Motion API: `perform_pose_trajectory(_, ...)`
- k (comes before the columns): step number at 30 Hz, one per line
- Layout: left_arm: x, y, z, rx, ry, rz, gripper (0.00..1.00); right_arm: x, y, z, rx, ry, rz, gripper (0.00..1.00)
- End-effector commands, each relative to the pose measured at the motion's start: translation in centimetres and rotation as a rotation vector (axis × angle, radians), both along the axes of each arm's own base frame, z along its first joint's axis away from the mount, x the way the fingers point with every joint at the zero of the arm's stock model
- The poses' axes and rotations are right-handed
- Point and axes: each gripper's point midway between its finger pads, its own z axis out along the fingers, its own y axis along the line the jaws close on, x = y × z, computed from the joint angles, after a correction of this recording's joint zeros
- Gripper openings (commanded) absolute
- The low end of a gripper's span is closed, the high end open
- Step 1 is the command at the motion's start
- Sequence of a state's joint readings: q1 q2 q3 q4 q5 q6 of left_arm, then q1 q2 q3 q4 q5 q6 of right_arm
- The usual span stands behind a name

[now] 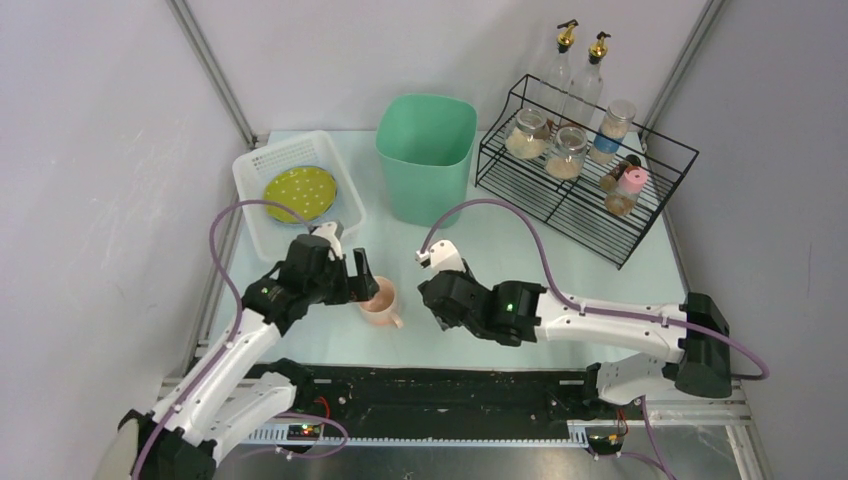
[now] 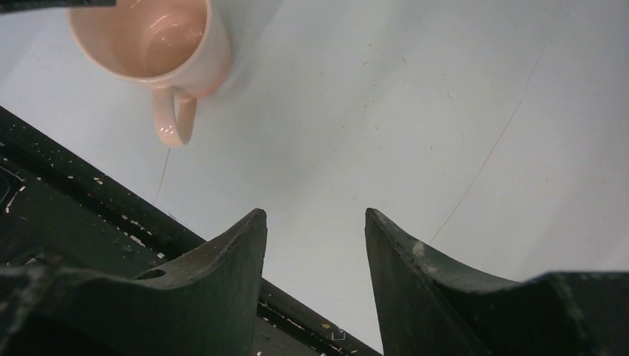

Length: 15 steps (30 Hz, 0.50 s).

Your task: Clear the kitchen counter

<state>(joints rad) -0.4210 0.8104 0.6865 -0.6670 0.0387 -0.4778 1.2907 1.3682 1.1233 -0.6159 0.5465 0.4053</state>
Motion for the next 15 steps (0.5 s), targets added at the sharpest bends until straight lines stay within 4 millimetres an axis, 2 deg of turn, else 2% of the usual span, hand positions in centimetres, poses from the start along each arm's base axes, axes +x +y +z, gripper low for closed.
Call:
perform_pose_trajectory(1,0.1,-1.0,-0.5,0.01,0.028,-0.036,0.98,0.0,-0.4,1.9,0.091,-0.032,-0.043,0.55)
perform_pose_trajectory(9,0.0,-0.9,-3.2,0.034,0.147,0.044,0.98,-0.5,-2.2,1.7,0.127,-0.033,-0.063,0.55)
perform_pose_trajectory(15,0.4,0.5,-4.6,0.069,0.154,0.155,1.0,-1.0,-3.6,1.7,0.165,-0.028,-0.071,0.55)
